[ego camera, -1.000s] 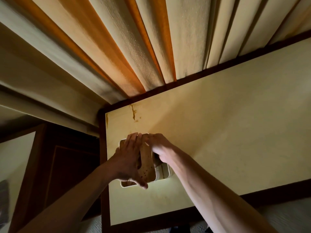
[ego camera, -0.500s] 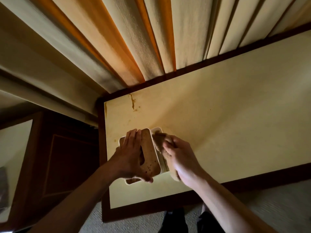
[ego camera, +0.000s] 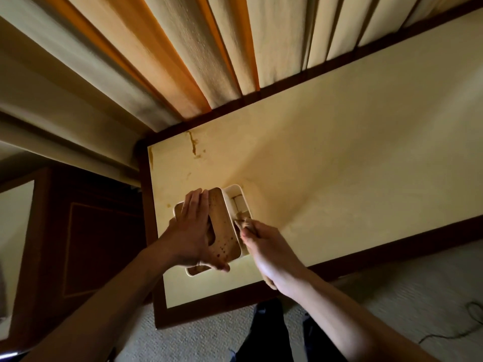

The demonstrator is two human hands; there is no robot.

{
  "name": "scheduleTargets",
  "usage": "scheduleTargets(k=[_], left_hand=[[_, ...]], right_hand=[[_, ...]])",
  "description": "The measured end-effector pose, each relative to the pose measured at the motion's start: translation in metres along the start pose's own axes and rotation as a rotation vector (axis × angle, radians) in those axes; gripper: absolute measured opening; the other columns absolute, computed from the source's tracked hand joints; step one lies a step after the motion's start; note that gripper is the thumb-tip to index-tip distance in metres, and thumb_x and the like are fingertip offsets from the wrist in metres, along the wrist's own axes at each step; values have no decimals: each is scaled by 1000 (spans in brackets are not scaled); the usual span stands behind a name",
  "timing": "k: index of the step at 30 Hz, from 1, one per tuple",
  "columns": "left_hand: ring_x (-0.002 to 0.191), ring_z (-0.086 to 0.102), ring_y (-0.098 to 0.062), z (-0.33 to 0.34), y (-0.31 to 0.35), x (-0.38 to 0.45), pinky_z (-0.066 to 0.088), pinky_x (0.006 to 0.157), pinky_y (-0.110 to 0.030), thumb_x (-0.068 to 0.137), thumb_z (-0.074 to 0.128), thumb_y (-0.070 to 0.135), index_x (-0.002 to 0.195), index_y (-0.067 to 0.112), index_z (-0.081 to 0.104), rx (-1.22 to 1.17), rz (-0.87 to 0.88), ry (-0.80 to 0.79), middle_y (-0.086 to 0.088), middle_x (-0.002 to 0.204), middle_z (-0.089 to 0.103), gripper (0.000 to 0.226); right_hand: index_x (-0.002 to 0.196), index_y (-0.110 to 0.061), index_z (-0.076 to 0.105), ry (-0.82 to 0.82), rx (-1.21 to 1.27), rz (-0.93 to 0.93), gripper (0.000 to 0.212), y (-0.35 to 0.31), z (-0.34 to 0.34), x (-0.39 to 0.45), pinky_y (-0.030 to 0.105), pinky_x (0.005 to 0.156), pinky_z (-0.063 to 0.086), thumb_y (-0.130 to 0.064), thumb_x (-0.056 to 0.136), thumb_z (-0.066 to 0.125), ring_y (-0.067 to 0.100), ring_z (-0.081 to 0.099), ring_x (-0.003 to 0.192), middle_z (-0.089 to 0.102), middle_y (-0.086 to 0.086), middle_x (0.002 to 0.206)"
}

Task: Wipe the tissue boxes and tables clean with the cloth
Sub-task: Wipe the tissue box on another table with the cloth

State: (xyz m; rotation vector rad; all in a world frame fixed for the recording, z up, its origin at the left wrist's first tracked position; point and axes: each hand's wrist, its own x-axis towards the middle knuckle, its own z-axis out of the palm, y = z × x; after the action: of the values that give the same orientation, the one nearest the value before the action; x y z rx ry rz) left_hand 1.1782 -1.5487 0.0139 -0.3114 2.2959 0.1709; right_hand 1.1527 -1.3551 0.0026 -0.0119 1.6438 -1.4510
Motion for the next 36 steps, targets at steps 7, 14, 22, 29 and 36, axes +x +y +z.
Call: scheduleTargets(k=[7, 14, 22, 29, 36], left_hand=[[130, -49, -18, 0, 0, 0, 6, 121, -61, 43, 79, 82, 143, 19, -43, -13, -6, -7, 6, 148, -52, 170], [126, -52, -16, 0, 1, 0, 4, 120, -63, 42, 79, 82, 143, 19, -43, -16, -4, -2, 8, 148, -52, 171], [128, -52, -14, 2, 2, 0, 3, 120, -62, 43, 82, 79, 142, 21, -45, -38, -5, 7, 10, 147, -52, 171], [138, -45, -17, 6, -5, 6, 6, 121, -62, 40, 78, 84, 140, 24, -46, -28, 27, 42, 9, 149, -51, 171], [136, -46, -14, 4, -3, 4, 9, 121, -62, 40, 78, 84, 141, 23, -46, -33, 9, 33, 10, 149, -50, 172]], right_hand=[[92, -22, 53, 32, -198, 194, 32, 6, 37, 37, 45, 99, 43, -38, 101, 27, 18, 59, 99, 63, 4, 99], [115, 5, 50, -73, 90, 317, 51, -9, 29, 52, 41, 101, 36, -42, 98, 43, 30, 56, 116, 55, 23, 129], [92, -24, 46, 126, -204, 50, 16, 17, 49, 39, 44, 102, 41, -33, 102, 38, 16, 58, 93, 60, -1, 90], [111, -52, 38, 237, -95, -242, 22, 41, 63, 7, 48, 103, 38, -55, 92, 28, 8, 60, 101, 60, -17, 92], [122, -20, 45, 18, 32, -34, 21, 5, 36, 9, 14, 93, 44, -27, 106, 35, -6, 53, 85, 56, -3, 96]])
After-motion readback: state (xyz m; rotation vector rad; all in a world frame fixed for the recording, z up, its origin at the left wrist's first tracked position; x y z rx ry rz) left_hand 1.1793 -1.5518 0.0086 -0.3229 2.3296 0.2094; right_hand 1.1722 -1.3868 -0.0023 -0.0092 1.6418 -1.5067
